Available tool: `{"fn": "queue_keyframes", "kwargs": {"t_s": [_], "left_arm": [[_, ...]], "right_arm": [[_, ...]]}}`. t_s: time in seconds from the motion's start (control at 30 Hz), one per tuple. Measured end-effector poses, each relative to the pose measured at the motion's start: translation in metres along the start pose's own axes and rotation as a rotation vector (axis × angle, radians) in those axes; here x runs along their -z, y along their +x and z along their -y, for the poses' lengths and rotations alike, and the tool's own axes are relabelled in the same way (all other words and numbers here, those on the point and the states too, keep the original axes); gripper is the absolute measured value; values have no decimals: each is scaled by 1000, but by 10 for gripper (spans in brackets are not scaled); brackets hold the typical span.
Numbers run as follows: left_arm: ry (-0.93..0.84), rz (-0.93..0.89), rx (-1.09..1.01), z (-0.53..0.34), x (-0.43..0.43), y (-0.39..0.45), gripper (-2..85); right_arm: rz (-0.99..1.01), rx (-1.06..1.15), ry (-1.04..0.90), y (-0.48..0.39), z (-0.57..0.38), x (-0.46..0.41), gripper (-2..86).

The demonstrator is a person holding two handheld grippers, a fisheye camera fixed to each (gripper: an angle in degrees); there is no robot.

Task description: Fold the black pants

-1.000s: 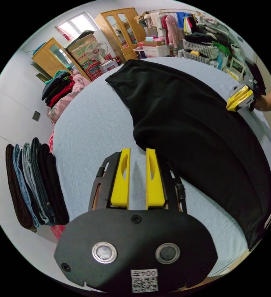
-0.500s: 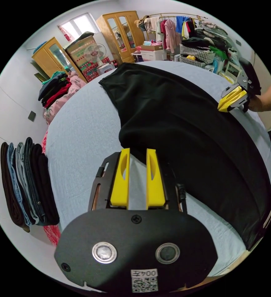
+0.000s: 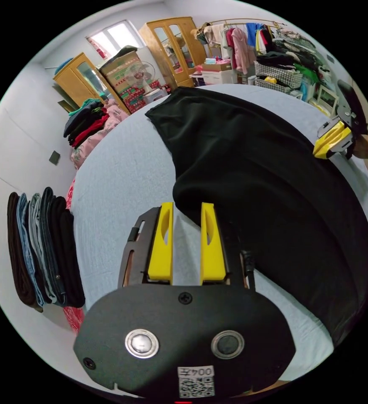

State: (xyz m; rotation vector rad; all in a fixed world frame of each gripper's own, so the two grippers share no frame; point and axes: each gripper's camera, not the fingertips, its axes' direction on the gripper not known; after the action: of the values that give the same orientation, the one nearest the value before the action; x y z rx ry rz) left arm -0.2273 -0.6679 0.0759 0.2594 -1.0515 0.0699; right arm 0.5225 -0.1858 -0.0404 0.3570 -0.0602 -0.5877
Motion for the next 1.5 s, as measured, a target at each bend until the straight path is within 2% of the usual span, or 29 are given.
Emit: {"fn": "queue_keyframes", "kwargs": {"t_s": [0.13,0.27,0.33,0.43,0.7,0.77,0.83,0.9,0.97,1.03,1.1,1.2,1.3,1.37,1.5], "left_arm": [[-1,2,0,5,-3,-5,81],[19,20,3,14,4,-2,29],[-9,77,-29,15,5,4,21],[-52,82,-12,1,-8,0,18],[-31,41,89,-13,-7,-8,20],[-47,20,137,-19,-4,-15,18],[-166,61,224,-31,-5,-24,14],[-153,28,338,-43,3,-32,14],[-68,-73,510,-47,20,-35,18],[141,-248,646,-42,38,-14,32],[153,-254,655,-32,32,12,47],[29,-170,681,-26,1,44,79],[27,-106,747,-36,-3,51,86],[29,-128,752,-40,-4,53,91],[13,-109,723,-42,-4,65,99]], "right_arm": [[-3,0,0,5,5,10,6],[1,-5,0,13,10,23,1],[5,-9,0,16,13,28,-2],[7,-13,0,22,17,36,-5],[25,-22,-1,39,27,59,-6],[43,-29,-2,45,29,64,-6],[62,-35,-1,50,31,69,-6],[81,-28,-9,56,34,75,-5],[110,-59,-22,63,38,78,-2],[152,-94,-32,73,43,85,4],[111,-130,41,96,57,105,28],[95,-203,163,152,91,133,67],[229,-355,251,227,130,149,96],[255,-441,271,266,150,148,98],[220,-546,166,320,187,124,99]]}}
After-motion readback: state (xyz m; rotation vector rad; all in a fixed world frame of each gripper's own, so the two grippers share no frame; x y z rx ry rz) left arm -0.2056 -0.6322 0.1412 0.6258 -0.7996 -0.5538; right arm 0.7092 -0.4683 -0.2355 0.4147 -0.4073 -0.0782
